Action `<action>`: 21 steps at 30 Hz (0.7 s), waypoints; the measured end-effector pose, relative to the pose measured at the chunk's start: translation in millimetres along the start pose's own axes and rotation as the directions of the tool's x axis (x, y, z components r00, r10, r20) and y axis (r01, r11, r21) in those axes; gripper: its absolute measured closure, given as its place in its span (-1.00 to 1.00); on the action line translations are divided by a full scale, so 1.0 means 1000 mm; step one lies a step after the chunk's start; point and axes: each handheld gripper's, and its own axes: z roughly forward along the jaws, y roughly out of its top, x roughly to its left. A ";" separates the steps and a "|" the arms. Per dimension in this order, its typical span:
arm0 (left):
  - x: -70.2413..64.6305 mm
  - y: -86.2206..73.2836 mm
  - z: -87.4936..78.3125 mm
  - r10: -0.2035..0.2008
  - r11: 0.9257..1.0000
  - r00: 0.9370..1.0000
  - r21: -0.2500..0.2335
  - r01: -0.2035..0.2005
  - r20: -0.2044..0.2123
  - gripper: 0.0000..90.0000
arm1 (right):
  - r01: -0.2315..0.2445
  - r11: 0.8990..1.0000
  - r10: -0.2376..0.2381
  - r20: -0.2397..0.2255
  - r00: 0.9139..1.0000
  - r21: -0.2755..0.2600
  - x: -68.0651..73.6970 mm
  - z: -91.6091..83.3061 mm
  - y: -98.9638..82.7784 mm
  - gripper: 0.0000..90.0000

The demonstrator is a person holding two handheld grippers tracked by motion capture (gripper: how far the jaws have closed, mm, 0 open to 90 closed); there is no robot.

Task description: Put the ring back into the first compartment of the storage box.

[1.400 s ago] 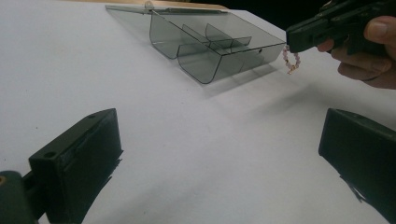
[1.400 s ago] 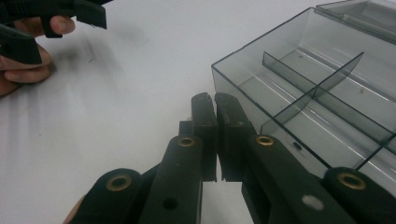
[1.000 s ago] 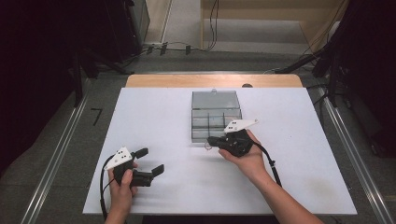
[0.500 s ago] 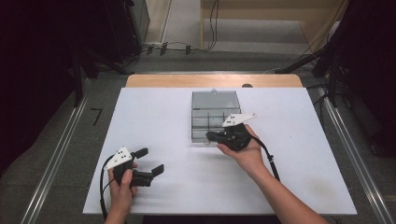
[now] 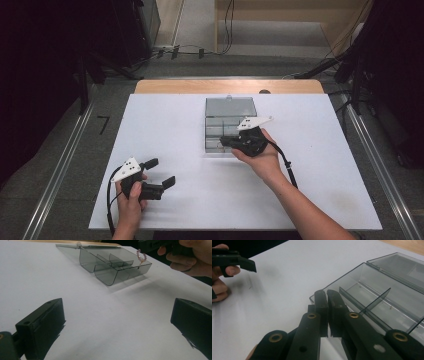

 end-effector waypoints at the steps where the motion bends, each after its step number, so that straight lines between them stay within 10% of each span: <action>1: 0.000 0.000 0.000 -0.001 1.000 1.000 0.001 0.001 0.000 -1.00 | 0.000 1.000 0.000 0.000 1.000 -0.003 -0.001 0.000 0.001 0.89; 21: 0.000 0.000 0.000 -0.005 1.000 1.000 -0.003 0.005 0.001 -1.00 | -0.006 1.000 0.006 0.030 1.000 -0.014 -0.017 0.003 0.017 0.89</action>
